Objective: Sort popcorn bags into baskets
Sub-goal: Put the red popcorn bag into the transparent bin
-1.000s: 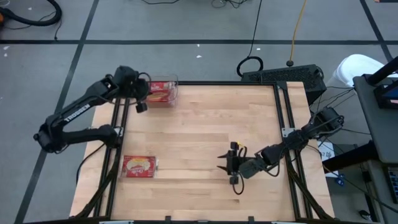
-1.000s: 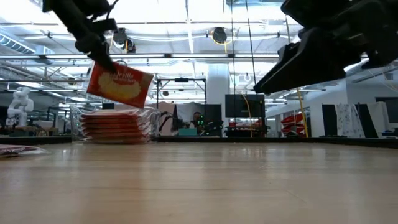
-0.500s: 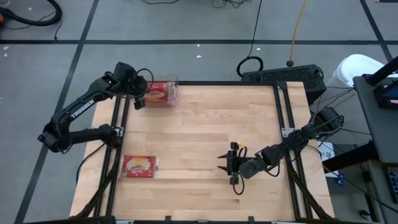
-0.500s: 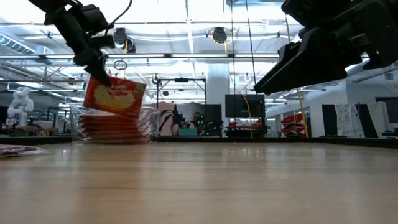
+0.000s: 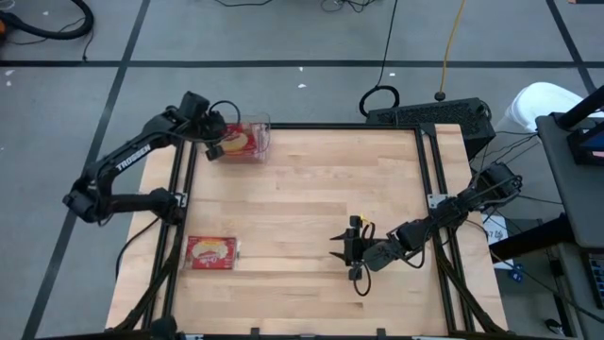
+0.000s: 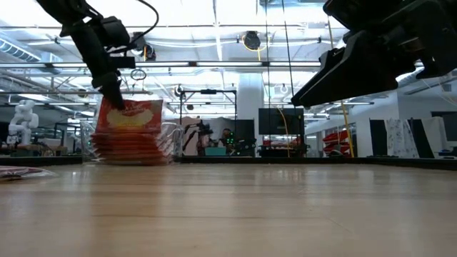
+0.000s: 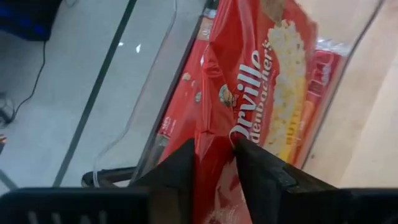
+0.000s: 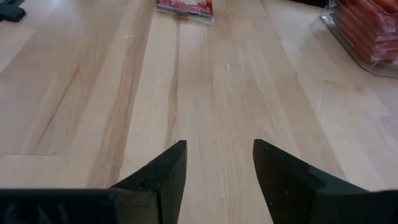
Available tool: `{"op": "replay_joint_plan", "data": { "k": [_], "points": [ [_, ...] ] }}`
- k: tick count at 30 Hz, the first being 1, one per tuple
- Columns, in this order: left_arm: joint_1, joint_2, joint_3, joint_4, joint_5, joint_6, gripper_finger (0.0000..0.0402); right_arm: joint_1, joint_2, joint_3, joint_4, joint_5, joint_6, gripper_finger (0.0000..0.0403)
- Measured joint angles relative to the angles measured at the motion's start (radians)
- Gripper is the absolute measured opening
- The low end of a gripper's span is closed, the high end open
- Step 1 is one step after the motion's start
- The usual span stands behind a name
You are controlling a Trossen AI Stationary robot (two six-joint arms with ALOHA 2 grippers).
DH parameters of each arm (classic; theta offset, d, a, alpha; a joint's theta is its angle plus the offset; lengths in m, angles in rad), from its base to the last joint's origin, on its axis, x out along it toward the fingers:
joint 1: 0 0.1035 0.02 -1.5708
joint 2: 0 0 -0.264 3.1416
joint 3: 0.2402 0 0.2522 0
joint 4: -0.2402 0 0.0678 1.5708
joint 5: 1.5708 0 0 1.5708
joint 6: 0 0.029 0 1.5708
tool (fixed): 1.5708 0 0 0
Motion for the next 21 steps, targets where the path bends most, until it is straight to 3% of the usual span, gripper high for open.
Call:
{"op": "replay_joint_plan", "data": {
  "k": [5, 12, 17, 21],
  "points": [
    [-0.005, 0.021, 0.000, 0.042, -0.048, -0.049, 0.0145, 0.000, 0.000, 0.000, 0.000, 0.000, 0.001, 0.0176],
    [-0.059, 0.023, 0.000, 0.090, -0.215, -0.051, 0.0159, 0.000, 0.000, 0.000, 0.000, 0.000, 0.000, 0.0176],
    [-0.097, 0.023, 0.000, 0.095, -0.216, -0.152, 0.0159, -0.003, 0.000, 0.000, 0.000, 0.000, 0.000, 0.0176],
    [-0.125, 0.023, 0.000, 0.061, -0.140, -0.273, 0.0158, -0.003, 0.000, 0.000, 0.000, 0.000, 0.000, 0.0176]
  ]
}}
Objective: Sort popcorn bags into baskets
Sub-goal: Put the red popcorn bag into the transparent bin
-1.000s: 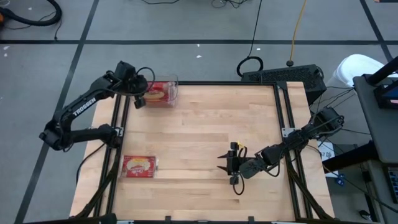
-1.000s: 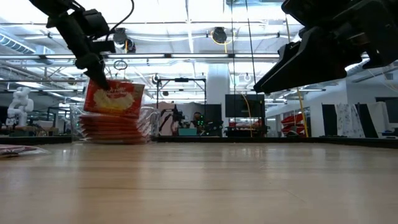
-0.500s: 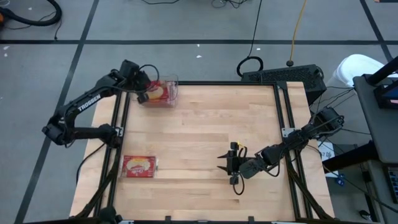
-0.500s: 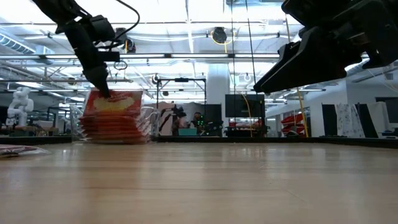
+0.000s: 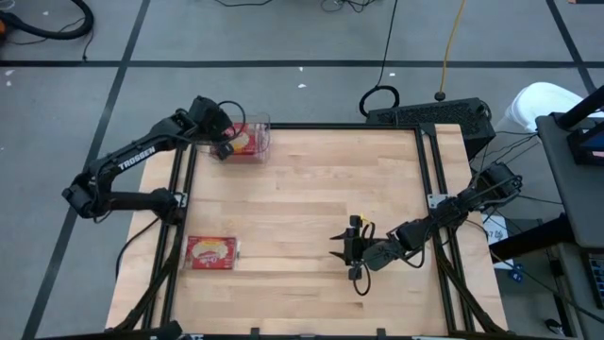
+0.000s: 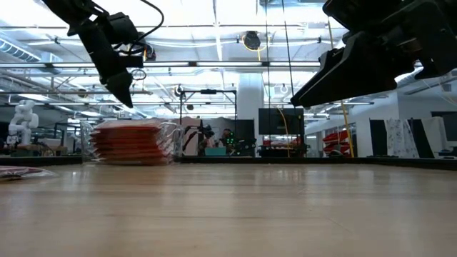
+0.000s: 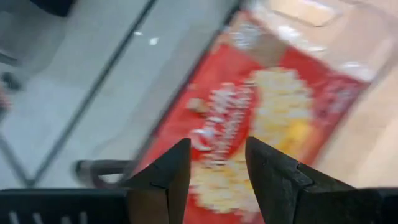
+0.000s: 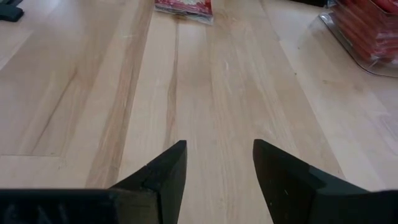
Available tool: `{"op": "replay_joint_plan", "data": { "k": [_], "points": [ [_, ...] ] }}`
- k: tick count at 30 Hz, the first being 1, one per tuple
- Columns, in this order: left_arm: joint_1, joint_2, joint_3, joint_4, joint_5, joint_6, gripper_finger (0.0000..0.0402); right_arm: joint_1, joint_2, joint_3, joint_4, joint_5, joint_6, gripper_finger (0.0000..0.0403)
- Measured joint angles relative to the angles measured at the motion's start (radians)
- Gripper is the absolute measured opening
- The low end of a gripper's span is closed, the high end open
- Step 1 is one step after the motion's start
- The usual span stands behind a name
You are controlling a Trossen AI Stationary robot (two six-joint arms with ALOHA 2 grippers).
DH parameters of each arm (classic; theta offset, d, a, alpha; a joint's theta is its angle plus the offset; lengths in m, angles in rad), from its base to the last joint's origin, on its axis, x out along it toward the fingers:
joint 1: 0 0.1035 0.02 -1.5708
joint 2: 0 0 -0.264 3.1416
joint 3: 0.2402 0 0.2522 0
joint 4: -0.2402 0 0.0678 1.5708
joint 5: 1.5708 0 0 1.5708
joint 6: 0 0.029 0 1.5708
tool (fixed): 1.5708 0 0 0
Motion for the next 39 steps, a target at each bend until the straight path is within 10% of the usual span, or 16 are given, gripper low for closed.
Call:
{"op": "replay_joint_plan", "data": {
  "k": [14, 29, 39],
  "points": [
    [-0.058, 0.155, -0.002, 0.027, 0.043, -0.121, 0.0010, 0.000, 0.000, 0.000, 0.000, 0.000, 0.024, 0.0176],
    [-0.058, 0.247, 0.003, 0.043, 0.020, -0.142, 0.0005, 0.002, 0.000, 0.000, -0.001, 0.000, 0.027, 0.0176],
    [-0.089, 0.060, -0.003, -0.003, -0.064, -0.154, 0.0009, 0.002, 0.000, 0.000, -0.010, 0.000, 0.044, 0.0176]
  ]
}}
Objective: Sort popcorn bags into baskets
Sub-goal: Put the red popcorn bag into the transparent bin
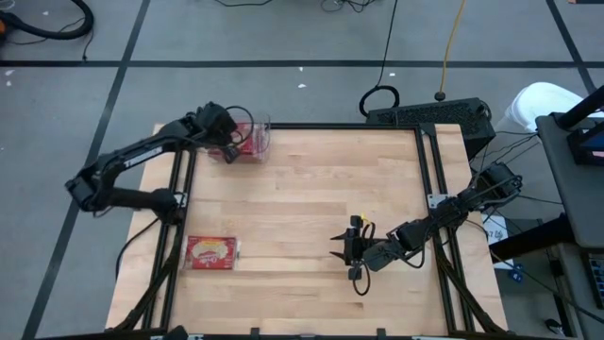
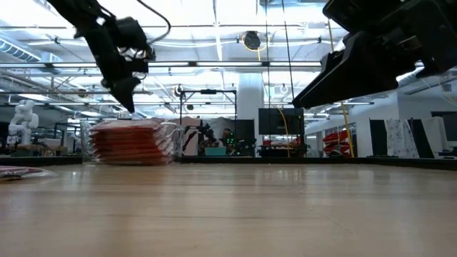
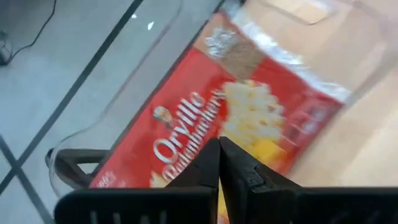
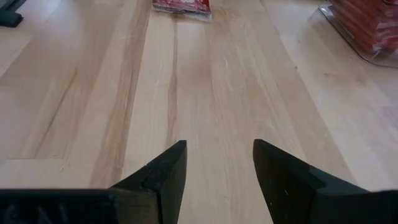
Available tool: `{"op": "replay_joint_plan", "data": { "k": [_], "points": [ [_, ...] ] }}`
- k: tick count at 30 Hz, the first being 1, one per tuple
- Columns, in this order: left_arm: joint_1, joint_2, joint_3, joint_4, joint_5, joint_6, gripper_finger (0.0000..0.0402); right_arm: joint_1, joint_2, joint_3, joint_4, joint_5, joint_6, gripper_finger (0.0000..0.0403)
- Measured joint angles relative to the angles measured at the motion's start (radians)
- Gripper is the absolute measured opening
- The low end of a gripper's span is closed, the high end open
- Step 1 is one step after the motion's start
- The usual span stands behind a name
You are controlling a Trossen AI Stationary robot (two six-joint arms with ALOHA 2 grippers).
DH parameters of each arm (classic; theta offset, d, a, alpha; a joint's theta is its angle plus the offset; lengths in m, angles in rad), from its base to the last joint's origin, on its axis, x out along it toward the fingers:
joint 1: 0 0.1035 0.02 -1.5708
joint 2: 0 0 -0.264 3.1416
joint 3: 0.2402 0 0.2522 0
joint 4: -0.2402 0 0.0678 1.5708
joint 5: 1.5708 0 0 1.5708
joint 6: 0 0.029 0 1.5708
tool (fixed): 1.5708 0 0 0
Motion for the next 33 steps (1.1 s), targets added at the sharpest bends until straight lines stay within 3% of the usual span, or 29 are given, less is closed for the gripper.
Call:
{"op": "replay_joint_plan", "data": {
  "k": [8, 18, 27, 33],
  "points": [
    [-0.175, -0.182, 0.001, -0.140, 0.007, -0.181, 0.0016, 0.000, 0.001, 0.000, 0.000, 0.000, 0.034, 0.0176],
    [-0.687, -0.234, 0.000, -0.317, -0.020, -0.520, 0.0010, 0.007, 0.001, 0.000, -0.001, -0.002, 0.116, 0.0176],
    [-1.049, -0.228, -0.183, -0.247, -0.023, -0.853, 0.0070, 0.057, 0.001, 0.000, 0.002, -0.002, 0.224, 0.0176],
    [-1.198, -0.212, -0.326, -0.016, -0.024, -0.934, 0.0143, 0.098, 0.001, 0.000, 0.003, 0.004, 0.311, 0.0176]
  ]
}}
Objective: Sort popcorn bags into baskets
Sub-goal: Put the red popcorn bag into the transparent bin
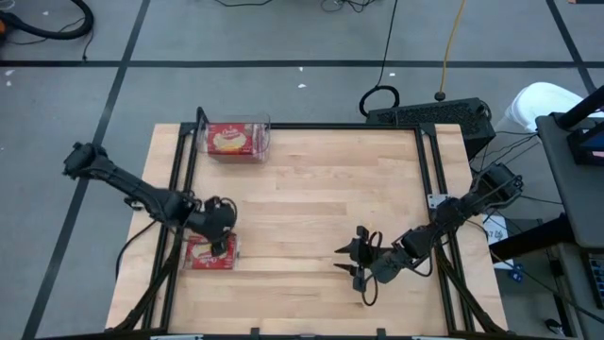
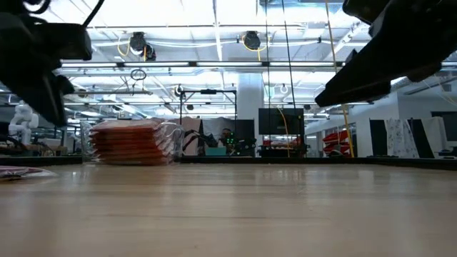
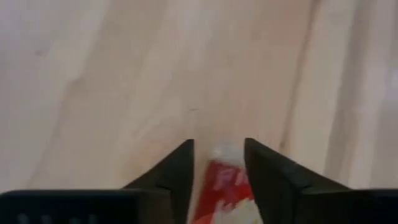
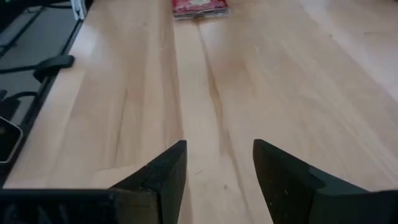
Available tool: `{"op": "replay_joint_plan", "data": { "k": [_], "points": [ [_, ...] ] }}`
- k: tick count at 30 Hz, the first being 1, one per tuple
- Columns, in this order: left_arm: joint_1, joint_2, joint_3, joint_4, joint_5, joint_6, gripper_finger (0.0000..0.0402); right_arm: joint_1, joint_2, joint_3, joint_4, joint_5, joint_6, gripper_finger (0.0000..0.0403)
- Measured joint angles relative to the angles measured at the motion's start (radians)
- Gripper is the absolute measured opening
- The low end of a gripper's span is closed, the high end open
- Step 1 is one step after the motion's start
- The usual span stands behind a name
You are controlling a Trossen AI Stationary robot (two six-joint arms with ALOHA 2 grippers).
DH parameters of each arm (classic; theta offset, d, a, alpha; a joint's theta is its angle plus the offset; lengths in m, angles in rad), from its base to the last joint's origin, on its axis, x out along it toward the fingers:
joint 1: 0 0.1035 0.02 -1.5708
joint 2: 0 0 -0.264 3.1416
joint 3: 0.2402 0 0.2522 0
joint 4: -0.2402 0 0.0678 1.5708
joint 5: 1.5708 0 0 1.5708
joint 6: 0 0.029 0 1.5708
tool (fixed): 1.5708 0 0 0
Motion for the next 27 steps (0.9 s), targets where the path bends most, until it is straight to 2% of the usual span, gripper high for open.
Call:
{"op": "replay_joint_plan", "data": {
  "k": [3, 8, 10, 13, 17, 22, 25, 27],
  "points": [
    [-0.054, 0.035, -0.059, 0.114, -0.023, 0.004, 0.0192, 0.015, 0.000, 0.000, 0.000, 0.031, 0.024, 0.0176],
    [-0.101, 0.132, -0.111, 0.211, -0.057, -0.019, 0.0262, 0.026, 0.000, 0.000, 0.030, 0.053, 0.029, 0.0176],
    [-0.111, 0.175, -0.119, 0.230, -0.059, -0.037, 0.0274, 0.026, 0.000, 0.000, 0.051, 0.053, 0.014, 0.0176],
    [-0.114, 0.244, -0.121, 0.236, -0.047, -0.067, 0.0271, 0.026, 0.000, 0.000, 0.056, 0.053, 0.001, 0.0176],
    [-0.114, 0.309, -0.118, 0.282, -0.044, -0.054, 0.0226, 0.024, 0.000, 0.000, 0.060, 0.054, -0.019, 0.0176],
    [-0.114, 0.323, -0.117, 0.407, -0.044, 0.029, 0.0111, 0.018, 0.000, 0.000, 0.061, 0.065, -0.036, 0.0176],
    [-0.116, 0.322, -0.094, 0.413, -0.039, 0.076, 0.0033, 0.018, 0.000, 0.000, 0.078, 0.084, -0.005, 0.0176],
    [-0.116, 0.322, -0.076, 0.407, -0.071, 0.090, 0.0011, 0.019, 0.001, 0.000, 0.111, 0.115, 0.018, 0.0176]
  ]
}}
